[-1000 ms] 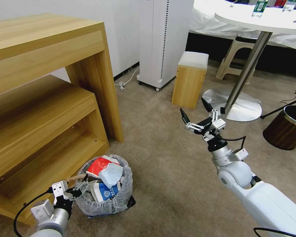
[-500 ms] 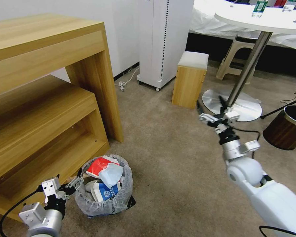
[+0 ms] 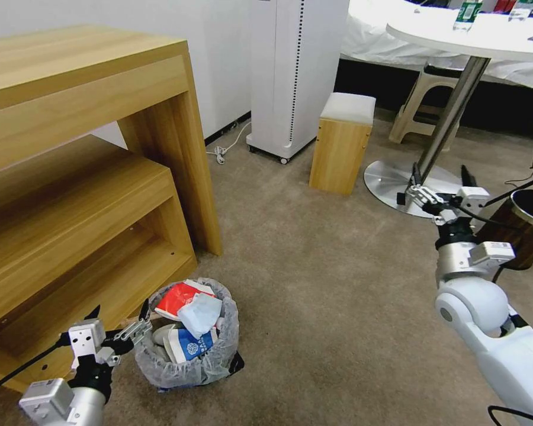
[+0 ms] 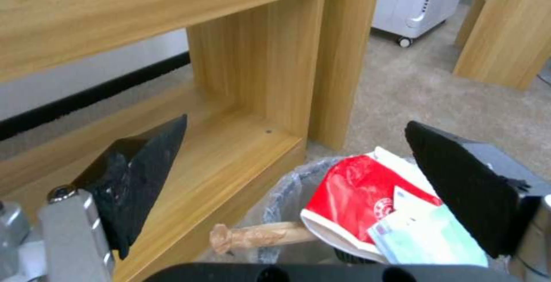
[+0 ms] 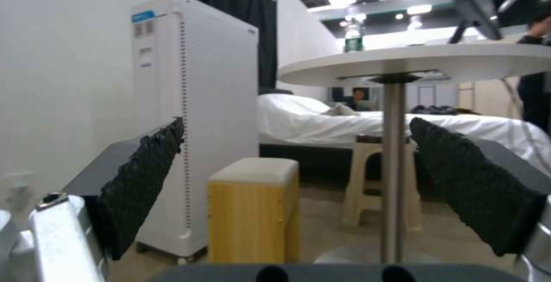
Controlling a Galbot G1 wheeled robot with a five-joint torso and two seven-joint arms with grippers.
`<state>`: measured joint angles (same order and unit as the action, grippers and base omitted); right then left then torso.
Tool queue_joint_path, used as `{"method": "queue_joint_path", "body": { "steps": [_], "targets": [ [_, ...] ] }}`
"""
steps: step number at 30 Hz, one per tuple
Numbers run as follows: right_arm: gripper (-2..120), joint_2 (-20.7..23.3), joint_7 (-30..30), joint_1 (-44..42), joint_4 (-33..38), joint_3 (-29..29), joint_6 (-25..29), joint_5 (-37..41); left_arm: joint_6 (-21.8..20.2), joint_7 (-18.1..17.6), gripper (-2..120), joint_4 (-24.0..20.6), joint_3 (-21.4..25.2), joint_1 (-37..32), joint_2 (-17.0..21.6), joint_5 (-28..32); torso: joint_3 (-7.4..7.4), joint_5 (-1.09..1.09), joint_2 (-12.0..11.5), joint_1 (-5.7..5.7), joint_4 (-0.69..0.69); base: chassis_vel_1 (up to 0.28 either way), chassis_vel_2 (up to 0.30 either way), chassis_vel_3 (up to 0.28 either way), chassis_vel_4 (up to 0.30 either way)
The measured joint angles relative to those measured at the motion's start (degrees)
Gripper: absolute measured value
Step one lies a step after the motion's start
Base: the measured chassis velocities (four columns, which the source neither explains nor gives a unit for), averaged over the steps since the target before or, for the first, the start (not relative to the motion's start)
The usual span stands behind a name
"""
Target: Pick up the trash bin and place the garbage on the floor into it.
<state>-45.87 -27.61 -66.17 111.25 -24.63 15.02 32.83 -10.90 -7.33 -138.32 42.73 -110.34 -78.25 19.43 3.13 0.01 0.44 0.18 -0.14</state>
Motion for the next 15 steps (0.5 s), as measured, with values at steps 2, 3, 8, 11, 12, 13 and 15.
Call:
{"method": "queue_joint_path", "body": {
  "steps": [2, 3, 8, 11, 12, 13, 15],
  "targets": [
    [100, -0.3, -0.5, -1.7, 0.2, -1.8, 0.3, -0.3, 0.3, 0.0, 100, -0.1, -0.2, 0.2, 0.2, -0.8, 0.0, -0.01, 0.0, 0.0, -0.01, 0.0, 0.0, 0.0, 0.0],
    [100, -0.3, -0.5, -1.7, 0.2, -1.8, 0.3, -0.3, 0.3, 0.0, 100, -0.1, -0.2, 0.2, 0.2, -0.8, 0.0, -0.01, 0.0, 0.0, -0.01, 0.0, 0.0, 0.0, 0.0],
    [100, -0.9, -1.0, -4.6, -1.6, -5.7, 1.4, -0.9, 0.4, -0.1, 100, 0.5, -0.6, 1.7, 1.3, -1.3, 0.0, -0.01, 0.0, 0.0, 0.0, 0.0, 0.0, 0.0, 0.0],
    [100, -1.3, -0.9, -6.0, -3.0, -6.6, 1.8, -0.8, 0.5, -0.1, 100, 1.6, -0.9, 2.9, 1.9, -1.4, 0.0, -0.02, 0.0, 0.0, -0.02, 0.0, 0.0, 0.0, 0.0],
    [100, -1.6, -0.9, -6.4, -3.9, -6.6, 2.4, -0.9, 0.6, -0.2, 100, 2.3, -0.9, 3.7, 2.2, -1.4, 0.0, -0.01, 0.0, 0.0, -0.01, 0.0, 0.0, 0.0, 0.0],
    [100, -1.9, -0.9, -6.6, -4.8, -6.6, 2.9, -1.1, 0.6, -0.2, 100, 3.3, -0.9, 4.9, 2.7, -1.1, 0.0, 0.0, 0.0, 0.0, 0.0, 0.0, 0.0, 0.0, 0.0],
    [100, -2.2, -0.8, -6.8, -5.3, -6.5, 3.1, -1.1, 0.6, -0.3, 100, 4.2, -0.8, 5.8, 3.2, -0.7, 0.0, -0.01, 0.0, 0.0, 0.01, 0.0, 0.0, 0.0, 0.0]
  ]
}}
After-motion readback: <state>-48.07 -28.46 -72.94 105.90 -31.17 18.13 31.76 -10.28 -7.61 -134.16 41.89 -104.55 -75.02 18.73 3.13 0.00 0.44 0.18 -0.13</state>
